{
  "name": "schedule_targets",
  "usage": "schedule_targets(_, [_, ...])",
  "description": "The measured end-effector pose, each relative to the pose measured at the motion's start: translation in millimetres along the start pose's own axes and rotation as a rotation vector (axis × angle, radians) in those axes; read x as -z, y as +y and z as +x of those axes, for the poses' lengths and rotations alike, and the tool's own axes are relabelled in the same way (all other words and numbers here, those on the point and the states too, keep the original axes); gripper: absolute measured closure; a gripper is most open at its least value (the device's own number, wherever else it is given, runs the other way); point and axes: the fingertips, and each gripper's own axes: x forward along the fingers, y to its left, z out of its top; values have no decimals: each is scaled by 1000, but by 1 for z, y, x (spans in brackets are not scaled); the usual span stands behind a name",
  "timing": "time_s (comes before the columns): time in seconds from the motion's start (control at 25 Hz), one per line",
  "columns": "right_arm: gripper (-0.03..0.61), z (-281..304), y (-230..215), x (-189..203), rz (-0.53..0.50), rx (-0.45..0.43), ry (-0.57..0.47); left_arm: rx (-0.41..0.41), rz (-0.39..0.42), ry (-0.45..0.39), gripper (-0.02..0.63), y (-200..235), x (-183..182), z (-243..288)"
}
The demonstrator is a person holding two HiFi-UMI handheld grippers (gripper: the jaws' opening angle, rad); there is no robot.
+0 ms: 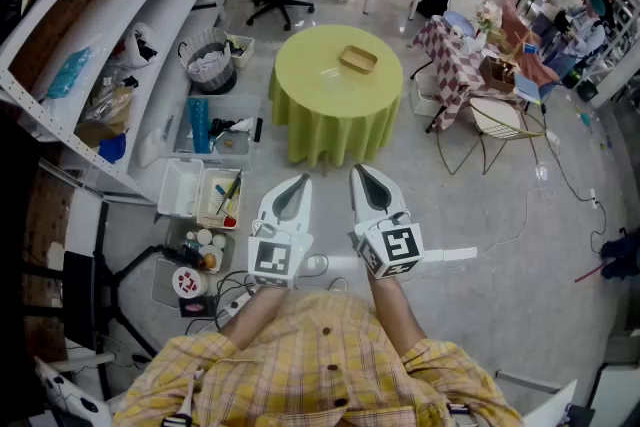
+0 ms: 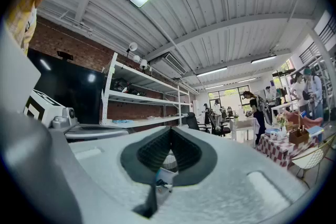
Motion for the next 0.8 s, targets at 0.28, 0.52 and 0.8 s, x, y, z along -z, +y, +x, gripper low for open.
schedule_targets(0.28, [580, 1, -10, 11, 13, 0, 23, 10, -1, 11, 610, -6, 7, 8])
schedule_targets(0.52, [580, -6, -19, 15, 50, -6, 28, 5, -13, 21, 609, -14, 11, 10])
schedule_targets(0.8, [580, -16, -35, 13, 28, -32, 24, -20, -21, 32, 609, -28, 13, 20])
